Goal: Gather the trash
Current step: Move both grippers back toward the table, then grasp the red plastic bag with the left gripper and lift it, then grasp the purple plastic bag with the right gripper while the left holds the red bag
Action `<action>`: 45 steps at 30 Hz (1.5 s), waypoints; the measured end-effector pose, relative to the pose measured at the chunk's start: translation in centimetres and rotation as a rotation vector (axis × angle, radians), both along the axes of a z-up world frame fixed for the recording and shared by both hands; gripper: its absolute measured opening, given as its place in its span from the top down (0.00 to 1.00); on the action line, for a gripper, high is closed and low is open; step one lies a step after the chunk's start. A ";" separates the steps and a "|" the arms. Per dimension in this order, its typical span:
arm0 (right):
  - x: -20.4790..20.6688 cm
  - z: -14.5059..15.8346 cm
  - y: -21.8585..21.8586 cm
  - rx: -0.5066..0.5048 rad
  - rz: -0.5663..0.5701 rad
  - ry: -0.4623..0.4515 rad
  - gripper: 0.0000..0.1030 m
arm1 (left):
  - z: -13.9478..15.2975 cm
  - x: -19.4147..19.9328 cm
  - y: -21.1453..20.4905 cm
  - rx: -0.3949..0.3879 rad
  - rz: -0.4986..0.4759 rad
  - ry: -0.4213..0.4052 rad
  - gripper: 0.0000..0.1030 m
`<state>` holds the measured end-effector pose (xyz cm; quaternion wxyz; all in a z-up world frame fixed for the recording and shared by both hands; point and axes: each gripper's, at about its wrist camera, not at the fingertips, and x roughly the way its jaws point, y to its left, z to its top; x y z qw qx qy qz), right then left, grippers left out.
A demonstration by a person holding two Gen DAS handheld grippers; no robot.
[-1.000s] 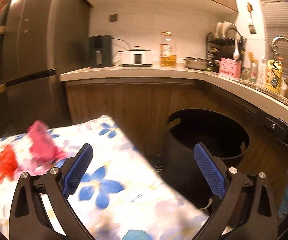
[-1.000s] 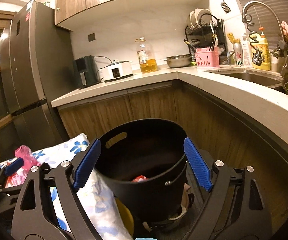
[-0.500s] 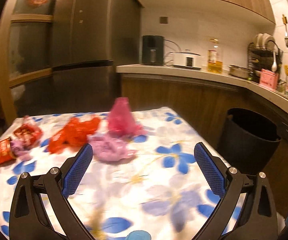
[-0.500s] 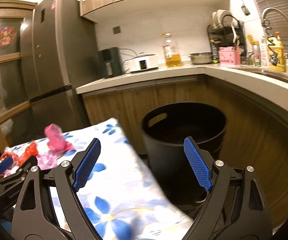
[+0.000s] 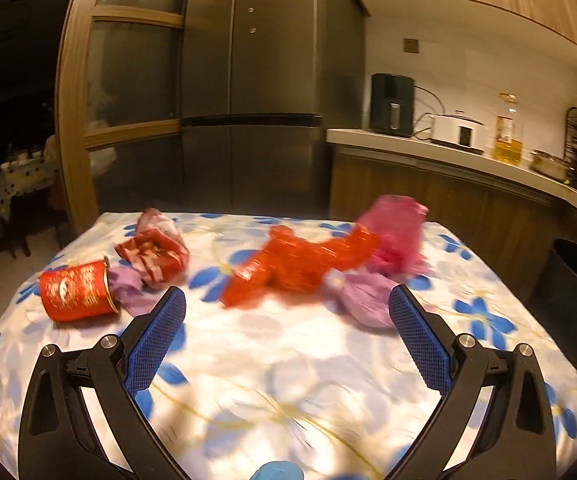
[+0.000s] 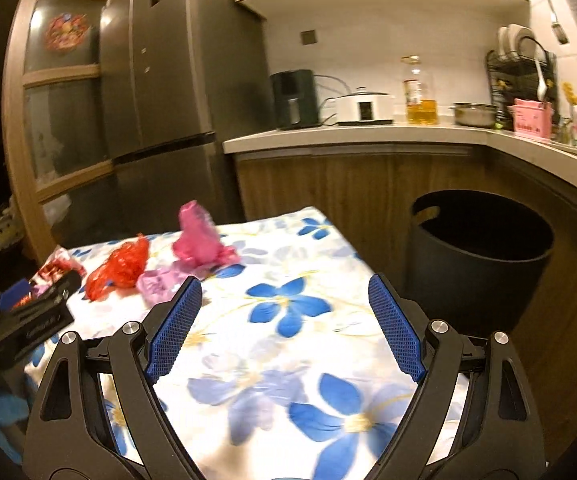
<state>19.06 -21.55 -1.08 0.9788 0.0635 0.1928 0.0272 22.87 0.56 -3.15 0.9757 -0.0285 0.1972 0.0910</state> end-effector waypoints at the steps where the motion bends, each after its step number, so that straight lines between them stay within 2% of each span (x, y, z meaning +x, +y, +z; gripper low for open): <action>1: 0.1 -0.1 0.4 -0.001 0.008 0.001 0.19 | 0.0 0.4 0.4 -0.001 0.000 -0.002 0.06; 7: 1.3 -0.4 2.2 -0.008 0.039 0.009 0.19 | 0.2 4.7 2.9 -0.035 -0.017 0.016 0.06; 12: 2.3 -0.5 2.3 -0.010 0.042 0.015 0.19 | -0.4 8.0 3.2 -0.014 -0.042 0.036 0.06; 16: 2.8 -0.4 2.2 -0.007 0.038 0.008 0.19 | -1.0 10.3 4.0 -0.047 -0.051 0.081 0.06; 19: 3.3 -0.6 2.2 -0.004 0.038 0.013 0.19 | -2.3 12.3 4.5 -0.075 -0.056 0.167 0.06; 22: 3.7 -0.8 2.4 -0.004 0.045 0.023 0.19 | -3.5 13.3 4.7 -0.103 -0.081 0.236 0.16; 24: 3.9 -1.0 2.6 -0.006 0.047 0.028 0.19 | -4.1 13.6 4.5 -0.118 -0.116 0.280 0.32; 25: 3.9 -1.0 2.6 -0.003 0.049 0.030 0.19 | -4.4 13.8 4.3 -0.116 -0.123 0.304 0.38; 27: 4.0 -1.0 2.6 0.000 0.051 0.029 0.19 | -4.9 14.0 4.1 -0.118 -0.139 0.339 0.60; 32: 3.7 -0.8 2.7 -0.005 0.053 0.023 0.19 | -4.9 13.6 3.5 -0.100 -0.159 0.331 0.81; 36: 3.6 -0.7 2.7 -0.003 0.061 0.024 0.19 | -3.9 12.1 3.4 -0.092 -0.144 0.281 0.86; 45: 3.7 -1.0 3.8 0.000 0.101 0.048 0.19 | -1.6 5.7 3.5 -0.102 -0.110 0.173 0.86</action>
